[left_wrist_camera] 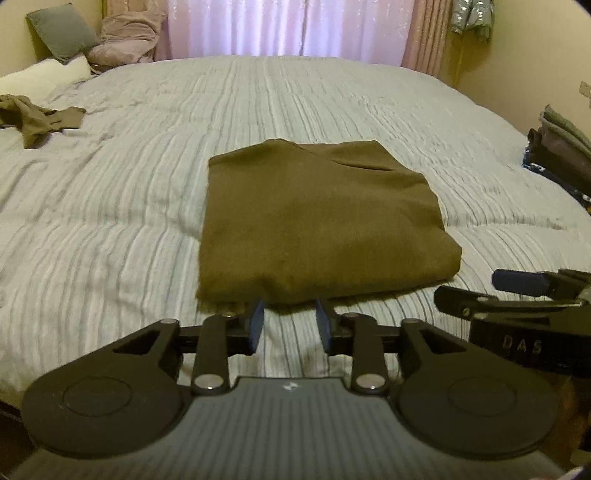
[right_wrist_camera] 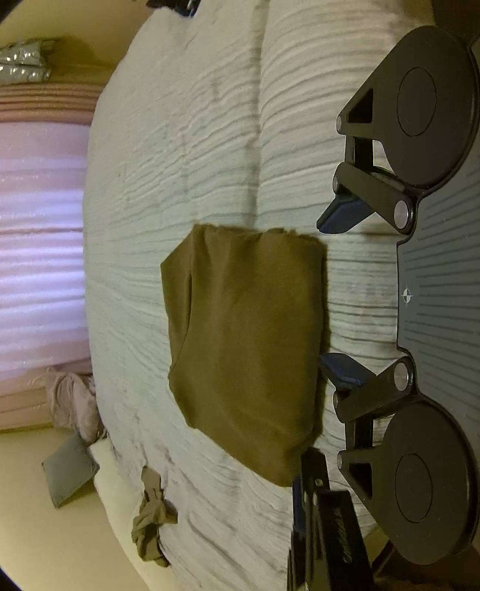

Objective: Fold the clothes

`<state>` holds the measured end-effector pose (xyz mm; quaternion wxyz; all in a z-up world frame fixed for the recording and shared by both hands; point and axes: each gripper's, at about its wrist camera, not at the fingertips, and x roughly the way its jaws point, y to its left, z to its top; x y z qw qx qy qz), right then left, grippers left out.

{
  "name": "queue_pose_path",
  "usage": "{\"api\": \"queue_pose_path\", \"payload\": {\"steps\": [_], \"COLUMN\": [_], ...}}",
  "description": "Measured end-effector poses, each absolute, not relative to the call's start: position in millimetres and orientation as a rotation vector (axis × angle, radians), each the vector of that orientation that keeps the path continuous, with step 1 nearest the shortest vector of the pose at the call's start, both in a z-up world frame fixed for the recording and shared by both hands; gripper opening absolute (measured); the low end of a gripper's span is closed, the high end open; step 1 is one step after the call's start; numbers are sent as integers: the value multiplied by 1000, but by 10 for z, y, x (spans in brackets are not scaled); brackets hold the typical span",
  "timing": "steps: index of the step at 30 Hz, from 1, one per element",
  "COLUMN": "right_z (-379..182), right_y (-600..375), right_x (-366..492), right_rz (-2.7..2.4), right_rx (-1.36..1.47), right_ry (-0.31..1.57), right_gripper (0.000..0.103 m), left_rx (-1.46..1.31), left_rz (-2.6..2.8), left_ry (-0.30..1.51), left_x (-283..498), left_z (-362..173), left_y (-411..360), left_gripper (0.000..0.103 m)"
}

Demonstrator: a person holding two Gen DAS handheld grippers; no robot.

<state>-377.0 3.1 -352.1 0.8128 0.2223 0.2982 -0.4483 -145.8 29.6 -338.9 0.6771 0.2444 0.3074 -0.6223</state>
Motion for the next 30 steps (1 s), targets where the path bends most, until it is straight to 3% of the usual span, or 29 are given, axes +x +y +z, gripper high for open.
{"api": "queue_pose_path", "payload": {"steps": [10, 30], "right_z": [-3408, -3374], "right_y": [291, 405], "right_x": [-3791, -3851], "right_rz": [-949, -955], "right_rx": [500, 506], "right_ry": [661, 658], "right_gripper": [75, 75], "left_rx": [614, 641], "left_rz": [-1312, -1348], "left_ry": [655, 669], "left_x": [-1574, -1644], "left_z": [-3240, -3281], "left_y": [581, 607], "left_gripper": [41, 43]}}
